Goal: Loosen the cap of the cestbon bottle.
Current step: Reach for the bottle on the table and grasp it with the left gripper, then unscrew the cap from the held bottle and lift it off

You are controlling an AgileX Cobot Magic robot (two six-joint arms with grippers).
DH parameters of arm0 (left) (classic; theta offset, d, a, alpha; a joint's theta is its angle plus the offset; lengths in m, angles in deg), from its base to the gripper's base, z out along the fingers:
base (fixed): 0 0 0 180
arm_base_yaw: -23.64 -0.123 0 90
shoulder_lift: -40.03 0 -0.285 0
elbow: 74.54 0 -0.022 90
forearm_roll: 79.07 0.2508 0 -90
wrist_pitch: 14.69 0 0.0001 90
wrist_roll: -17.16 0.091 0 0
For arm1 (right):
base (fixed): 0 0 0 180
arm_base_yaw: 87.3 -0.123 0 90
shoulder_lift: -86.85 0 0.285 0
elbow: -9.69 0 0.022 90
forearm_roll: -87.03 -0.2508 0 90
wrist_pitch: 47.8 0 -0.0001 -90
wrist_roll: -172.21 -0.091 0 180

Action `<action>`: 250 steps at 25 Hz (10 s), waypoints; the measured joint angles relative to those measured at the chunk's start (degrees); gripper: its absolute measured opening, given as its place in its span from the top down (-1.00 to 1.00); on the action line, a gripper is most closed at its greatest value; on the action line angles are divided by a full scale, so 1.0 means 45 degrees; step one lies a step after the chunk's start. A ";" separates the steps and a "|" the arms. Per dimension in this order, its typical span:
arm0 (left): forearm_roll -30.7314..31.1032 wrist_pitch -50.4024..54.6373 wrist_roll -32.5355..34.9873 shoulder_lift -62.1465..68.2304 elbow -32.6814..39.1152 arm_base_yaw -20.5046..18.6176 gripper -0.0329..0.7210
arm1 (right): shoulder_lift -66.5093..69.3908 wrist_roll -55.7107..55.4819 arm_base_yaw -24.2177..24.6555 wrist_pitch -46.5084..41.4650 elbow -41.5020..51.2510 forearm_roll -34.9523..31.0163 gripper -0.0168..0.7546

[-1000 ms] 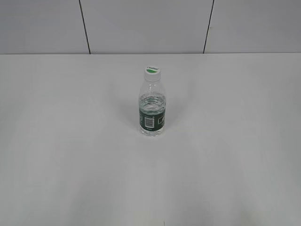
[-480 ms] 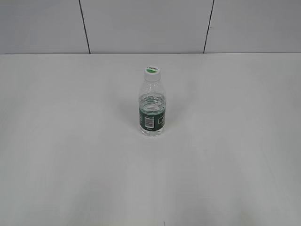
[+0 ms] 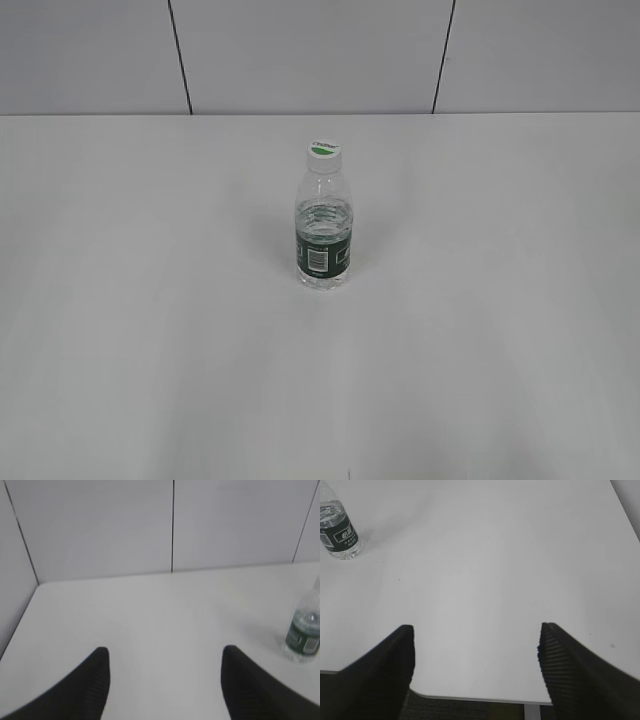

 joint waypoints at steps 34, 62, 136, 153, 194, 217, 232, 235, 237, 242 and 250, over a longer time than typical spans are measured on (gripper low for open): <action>0.9578 -2.2627 -0.6725 1.9876 0.1089 -0.0865 -0.24 | 0.0000 0.0000 0.0000 0.0000 0.0000 0.0000 -0.57; 1.7281 -2.5563 -0.6954 2.7141 -0.5586 0.0775 -0.63 | 0.0000 0.0000 0.0000 0.0000 0.0000 0.0000 -0.57; 1.6327 -2.4549 -0.6859 2.9066 -0.7732 0.3657 -0.18 | 1.2403 0.0000 0.0000 0.0462 -0.5244 -0.0185 -0.35; 1.6363 -2.4574 -0.6859 2.9066 -0.7732 0.3657 -0.18 | 1.9168 -0.0555 -0.0015 -0.1557 -1.0849 -0.0321 -0.11; 1.6737 -2.4648 -0.6859 2.9066 -0.7732 0.3657 -0.18 | 2.6175 -0.2147 -0.7476 -0.1601 -1.7565 -0.0778 -0.07; 1.6746 -2.4574 -0.6859 2.9053 -0.7732 0.3657 -0.18 | 2.6548 -0.2147 -0.7504 -0.1601 -1.7565 -0.1064 -0.02; 1.6746 -2.4560 -0.6871 2.9053 -0.7732 0.3657 -0.18 | 2.6548 0.1420 -0.7513 -0.1595 -1.7575 -0.1090 0.16; 1.6746 -2.4560 -0.6871 2.9053 -0.7732 0.3669 -0.18 | 2.6564 0.5213 -0.7513 -0.1581 -1.7608 -0.1115 0.17; 1.6746 -2.4560 -0.6871 2.9053 -0.7732 0.3669 -0.18 | 2.6564 0.7015 -0.7513 -0.1581 -1.7618 -0.1141 0.17; 1.6746 -2.4560 -0.6860 2.9053 -0.7732 0.3669 -0.18 | 2.6564 0.7775 -0.7513 -0.1581 -1.7622 -0.1204 0.17; 1.6746 -2.4560 -0.6860 2.9053 -0.7732 0.3669 -0.18 | 2.6564 1.3636 -0.7513 -0.1605 -1.7632 -0.1388 0.17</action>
